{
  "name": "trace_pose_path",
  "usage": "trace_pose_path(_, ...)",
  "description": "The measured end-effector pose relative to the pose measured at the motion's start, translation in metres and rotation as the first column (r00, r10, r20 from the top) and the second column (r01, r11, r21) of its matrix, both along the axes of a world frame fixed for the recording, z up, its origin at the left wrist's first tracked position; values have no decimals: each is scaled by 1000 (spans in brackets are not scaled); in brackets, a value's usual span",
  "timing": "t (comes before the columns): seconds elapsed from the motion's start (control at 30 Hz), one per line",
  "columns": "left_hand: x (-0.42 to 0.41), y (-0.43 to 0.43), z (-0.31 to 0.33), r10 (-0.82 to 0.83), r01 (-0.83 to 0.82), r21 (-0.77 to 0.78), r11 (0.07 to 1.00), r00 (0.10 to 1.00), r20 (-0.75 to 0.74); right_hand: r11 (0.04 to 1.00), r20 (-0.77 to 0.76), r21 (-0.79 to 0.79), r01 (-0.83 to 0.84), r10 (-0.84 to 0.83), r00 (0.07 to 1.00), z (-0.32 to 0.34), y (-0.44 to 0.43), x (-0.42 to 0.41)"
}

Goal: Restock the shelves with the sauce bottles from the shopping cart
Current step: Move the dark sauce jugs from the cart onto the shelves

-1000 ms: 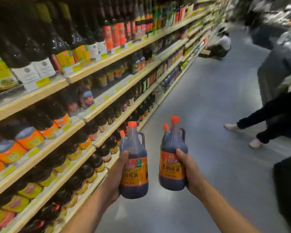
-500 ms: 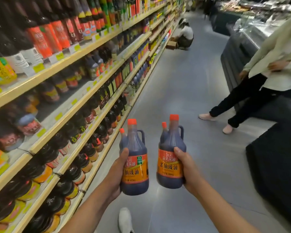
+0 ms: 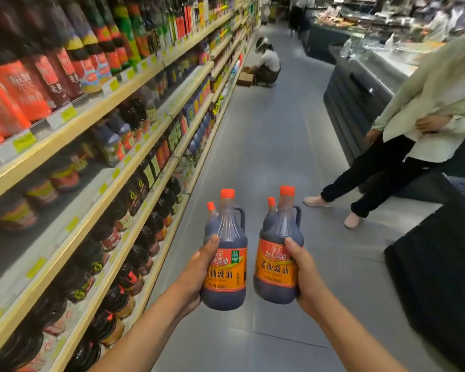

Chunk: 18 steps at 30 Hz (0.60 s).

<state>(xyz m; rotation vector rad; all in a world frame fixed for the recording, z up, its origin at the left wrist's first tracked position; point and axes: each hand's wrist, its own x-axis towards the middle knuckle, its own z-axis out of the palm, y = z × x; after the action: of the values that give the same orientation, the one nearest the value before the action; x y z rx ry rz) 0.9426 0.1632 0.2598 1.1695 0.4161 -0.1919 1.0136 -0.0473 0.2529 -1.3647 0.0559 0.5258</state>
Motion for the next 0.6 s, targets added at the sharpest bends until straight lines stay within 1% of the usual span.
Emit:
trace_pose_path(0.13,57,17,-2,10,-10,-3,1000,1000,6,1000,11,-3,-13,13,1000,2,21,58)
trace_pose_path(0.23,100,25,-4,54,-54,-19,998,998,16,1000,9,10,-27,27,1000,-4,35,107)
trace_pose_path(0.33,144,35,-11,87,-86,-10,996,995,46,996,28,21,-88,88,996,-8,52,159)
trace_pose_path(0.43,183,48,-18,202,-203,9,979,978,55,980,65,-7,-198,198,978,-8,73,215)
trace_pose_path(0.6,217,72,-23,438,-438,-19,899,894,89,917,94,-22,-399,400,912,-5,120,290)
